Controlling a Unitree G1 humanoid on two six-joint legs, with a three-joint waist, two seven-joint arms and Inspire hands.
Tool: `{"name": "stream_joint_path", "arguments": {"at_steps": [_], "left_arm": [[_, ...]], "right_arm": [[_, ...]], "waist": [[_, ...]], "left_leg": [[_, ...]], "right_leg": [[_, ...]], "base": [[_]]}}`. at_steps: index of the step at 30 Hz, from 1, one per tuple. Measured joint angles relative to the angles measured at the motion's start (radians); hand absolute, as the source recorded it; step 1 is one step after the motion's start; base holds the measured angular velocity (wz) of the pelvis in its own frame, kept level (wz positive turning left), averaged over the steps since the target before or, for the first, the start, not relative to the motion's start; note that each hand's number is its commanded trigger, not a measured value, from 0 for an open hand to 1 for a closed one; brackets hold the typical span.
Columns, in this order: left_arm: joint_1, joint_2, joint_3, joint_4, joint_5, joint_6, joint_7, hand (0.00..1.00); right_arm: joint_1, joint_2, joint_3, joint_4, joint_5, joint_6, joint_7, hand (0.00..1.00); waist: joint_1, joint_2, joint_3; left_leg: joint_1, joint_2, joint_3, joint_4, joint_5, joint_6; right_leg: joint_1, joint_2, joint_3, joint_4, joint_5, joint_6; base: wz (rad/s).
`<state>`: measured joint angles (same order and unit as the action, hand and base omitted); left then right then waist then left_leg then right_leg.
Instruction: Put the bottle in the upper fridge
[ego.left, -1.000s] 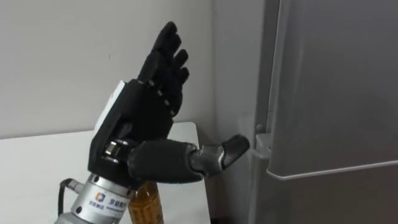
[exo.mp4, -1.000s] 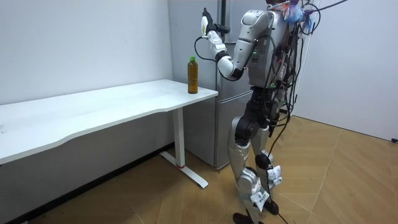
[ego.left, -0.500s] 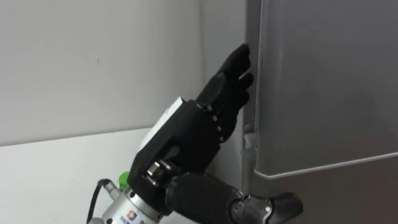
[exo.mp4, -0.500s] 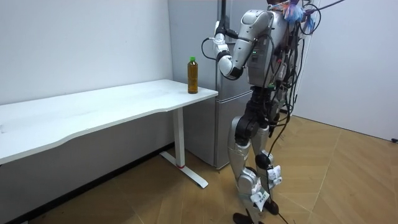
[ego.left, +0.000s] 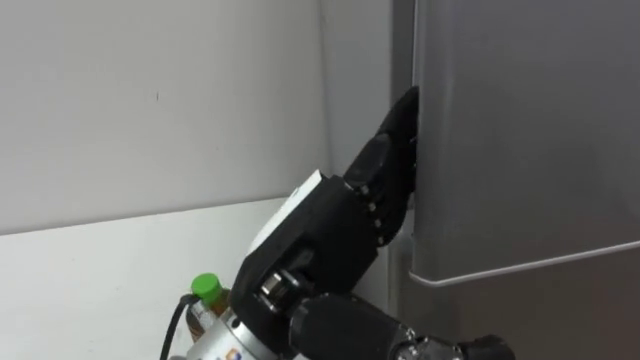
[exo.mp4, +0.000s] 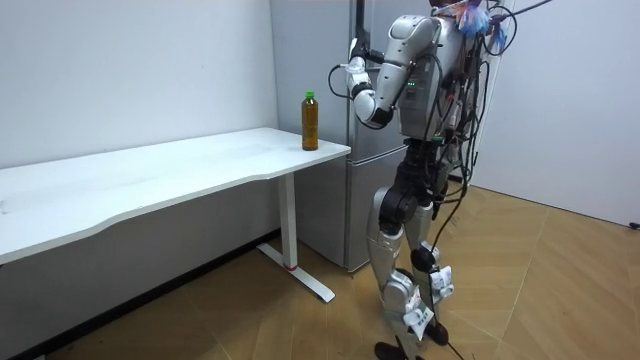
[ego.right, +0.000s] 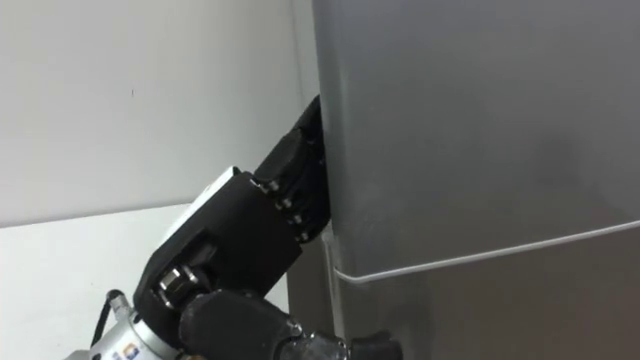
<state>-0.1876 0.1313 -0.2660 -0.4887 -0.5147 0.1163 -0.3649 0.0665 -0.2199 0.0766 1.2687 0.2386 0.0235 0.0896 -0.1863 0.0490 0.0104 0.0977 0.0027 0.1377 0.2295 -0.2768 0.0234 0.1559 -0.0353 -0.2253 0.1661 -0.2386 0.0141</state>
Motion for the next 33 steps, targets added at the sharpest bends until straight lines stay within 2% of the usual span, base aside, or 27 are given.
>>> {"name": "stream_joint_path", "arguments": {"at_steps": [5,10,16,19,20,21,22,23,24,27,29,30,31,32,33], "left_arm": [[0.000,-0.008,0.008,0.020,-0.054,-0.005,0.024,1.00],[0.000,-0.016,-0.040,0.021,-0.082,-0.001,-0.010,1.00],[0.000,0.006,-0.132,0.027,-0.075,0.029,-0.059,1.00],[0.000,0.008,-0.134,0.028,-0.058,0.030,-0.068,1.00],[0.000,0.010,-0.134,0.028,-0.058,0.030,-0.068,0.72],[0.000,0.012,-0.135,0.028,-0.058,0.030,-0.072,0.67],[0.000,0.013,-0.135,0.028,-0.058,0.030,-0.079,0.51],[0.000,0.014,-0.135,0.028,-0.058,0.030,-0.081,0.13],[0.000,0.014,-0.135,0.028,-0.058,0.030,-0.085,0.00],[0.000,0.016,-0.135,0.028,-0.058,0.030,-0.088,0.00],[0.000,0.017,-0.138,0.030,-0.057,0.030,-0.086,0.00],[0.000,0.017,-0.140,0.030,-0.051,0.030,-0.086,0.00],[0.000,0.018,-0.143,0.034,-0.042,0.027,-0.087,0.00],[0.000,0.021,-0.143,0.034,-0.042,0.025,-0.089,0.00],[-0.003,0.023,-0.144,0.037,-0.041,0.015,-0.099,0.00]], "right_arm": [[0.000,0.000,0.014,-0.003,0.012,0.000,0.001,0.00],[-0.005,0.000,0.020,-0.003,0.032,0.011,0.013,0.00],[-0.006,0.001,0.021,-0.003,0.033,0.012,0.014,0.00],[-0.007,0.001,0.022,-0.005,0.033,0.011,0.014,0.00],[-0.007,0.001,0.022,-0.005,0.033,0.011,0.014,0.00],[-0.006,0.001,0.022,-0.005,0.033,0.011,0.014,0.00],[-0.005,0.001,0.022,-0.005,0.032,0.011,0.014,0.00],[-0.005,0.001,0.022,-0.005,0.032,0.011,0.014,0.00],[-0.006,0.001,0.022,-0.007,0.032,0.011,0.015,0.00],[-0.003,0.001,0.022,-0.014,0.032,0.011,0.017,0.00],[0.001,0.001,0.022,-0.021,0.035,0.011,0.017,0.00],[0.003,0.001,0.022,-0.023,0.037,0.008,0.017,0.00],[0.001,-0.001,0.020,-0.025,0.042,-0.002,0.015,0.00],[-0.004,0.001,0.022,-0.028,0.040,-0.007,0.015,0.00],[-0.024,0.009,0.036,-0.037,0.042,-0.013,0.012,0.00]], "waist": [[0.002,-0.004,0.0006],[0.001,-0.009,0.0005],[0.000,-0.009,0.0003],[-0.001,-0.008,-0.0001],[-0.001,-0.009,0.0003],[-0.002,-0.009,0.0011],[-0.002,-0.009,0.0010],[-0.002,-0.009,0.0009],[-0.002,-0.009,0.0008],[-0.001,-0.008,0.0014],[0.001,-0.005,0.0029],[0.001,0.001,0.0089],[0.001,0.023,0.0200],[0.008,0.019,0.0175],[0.001,0.006,0.0114]], "left_leg": [[0.001,0.001,0.000,-0.006,0.000,0.000],[0.002,0.001,0.001,-0.010,0.000,0.000],[0.022,0.000,0.000,-0.040,0.005,-0.005],[0.026,0.001,-0.002,-0.042,0.007,-0.008],[0.028,0.001,-0.002,-0.044,0.008,-0.010],[0.032,0.002,-0.002,-0.046,0.008,-0.011],[0.035,0.002,-0.002,-0.046,0.008,-0.011],[0.036,0.002,-0.002,-0.046,0.008,-0.011],[0.036,0.002,-0.002,-0.047,0.008,-0.011],[0.040,0.005,-0.012,-0.051,0.009,-0.011],[0.056,0.020,-0.053,-0.068,0.014,-0.012],[0.071,0.032,-0.105,-0.082,0.021,-0.010],[0.077,0.063,-0.179,-0.090,0.023,-0.010],[0.069,0.068,-0.187,-0.087,0.023,-0.010],[0.047,0.069,-0.180,-0.073,0.015,-0.021]], "right_leg": [[-0.002,-0.001,0.003,0.000,0.000,0.000],[-0.010,0.000,0.017,0.000,0.000,0.000],[-0.012,0.006,0.031,0.001,0.000,0.000],[-0.007,0.009,0.031,0.001,0.000,0.000],[-0.003,0.010,0.031,0.001,0.000,0.000],[-0.002,0.011,0.031,0.000,0.000,0.000],[0.000,0.011,0.031,-0.002,0.000,0.000],[0.001,0.012,0.031,-0.003,0.000,0.000],[0.002,0.012,0.031,-0.005,0.000,0.000],[-0.002,0.015,0.030,0.001,0.000,0.000],[-0.018,0.022,0.028,0.041,0.000,0.000],[-0.049,0.028,0.021,0.115,0.000,0.000],[-0.117,0.050,0.051,0.171,-0.015,-0.022],[-0.142,0.060,0.081,0.113,-0.005,-0.038],[-0.160,0.055,0.084,0.024,0.077,-0.044]], "base": [[0.01],[-0.01],[-0.09],[-0.03],[0.00],[0.03],[0.04],[0.03],[0.00],[-0.04],[-0.15],[-0.32],[-0.48],[-0.66],[-0.30]]}}
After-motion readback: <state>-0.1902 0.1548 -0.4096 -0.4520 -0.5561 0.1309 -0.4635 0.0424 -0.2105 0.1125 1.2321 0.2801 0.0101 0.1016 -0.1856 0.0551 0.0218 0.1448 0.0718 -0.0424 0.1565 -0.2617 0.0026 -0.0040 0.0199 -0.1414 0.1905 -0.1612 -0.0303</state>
